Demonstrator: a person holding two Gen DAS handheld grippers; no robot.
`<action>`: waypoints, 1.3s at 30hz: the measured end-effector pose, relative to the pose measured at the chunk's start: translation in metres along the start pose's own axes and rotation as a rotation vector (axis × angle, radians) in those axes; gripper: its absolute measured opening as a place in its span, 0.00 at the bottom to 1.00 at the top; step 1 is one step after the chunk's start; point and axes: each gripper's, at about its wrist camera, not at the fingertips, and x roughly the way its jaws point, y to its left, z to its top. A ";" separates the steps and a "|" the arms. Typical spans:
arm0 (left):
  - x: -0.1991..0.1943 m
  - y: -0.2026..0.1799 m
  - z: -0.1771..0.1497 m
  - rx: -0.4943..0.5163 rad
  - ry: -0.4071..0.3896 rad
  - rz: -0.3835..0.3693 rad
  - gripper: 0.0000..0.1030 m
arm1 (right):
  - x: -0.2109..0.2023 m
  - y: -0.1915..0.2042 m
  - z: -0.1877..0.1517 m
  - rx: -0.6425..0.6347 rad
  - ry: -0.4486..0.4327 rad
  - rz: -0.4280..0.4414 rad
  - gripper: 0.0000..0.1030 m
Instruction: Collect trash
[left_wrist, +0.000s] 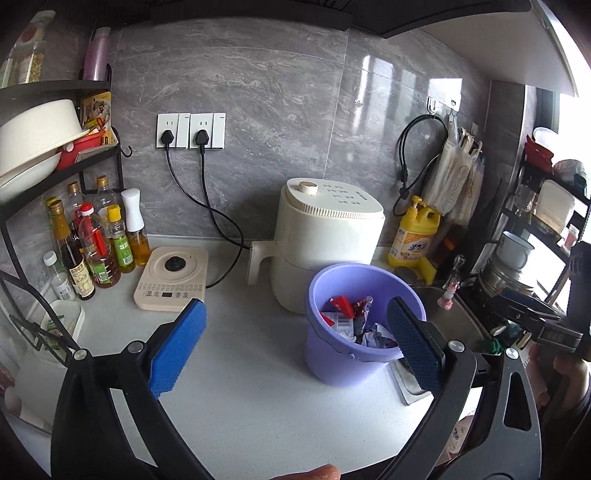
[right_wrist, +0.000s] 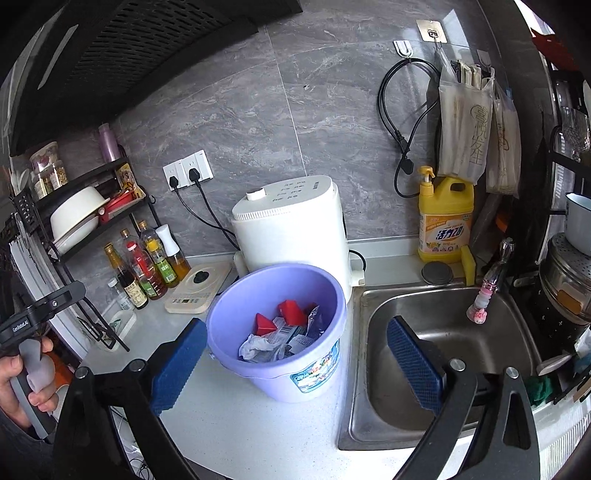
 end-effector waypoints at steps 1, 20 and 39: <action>-0.006 0.005 0.000 0.001 -0.008 0.001 0.94 | -0.002 0.005 -0.001 0.006 -0.002 -0.003 0.93; -0.081 0.125 -0.033 -0.029 -0.071 -0.007 0.94 | -0.024 0.111 -0.045 0.015 -0.076 -0.072 0.93; -0.099 0.167 -0.033 -0.025 -0.072 -0.009 0.94 | -0.016 0.156 -0.058 -0.008 -0.025 -0.130 0.93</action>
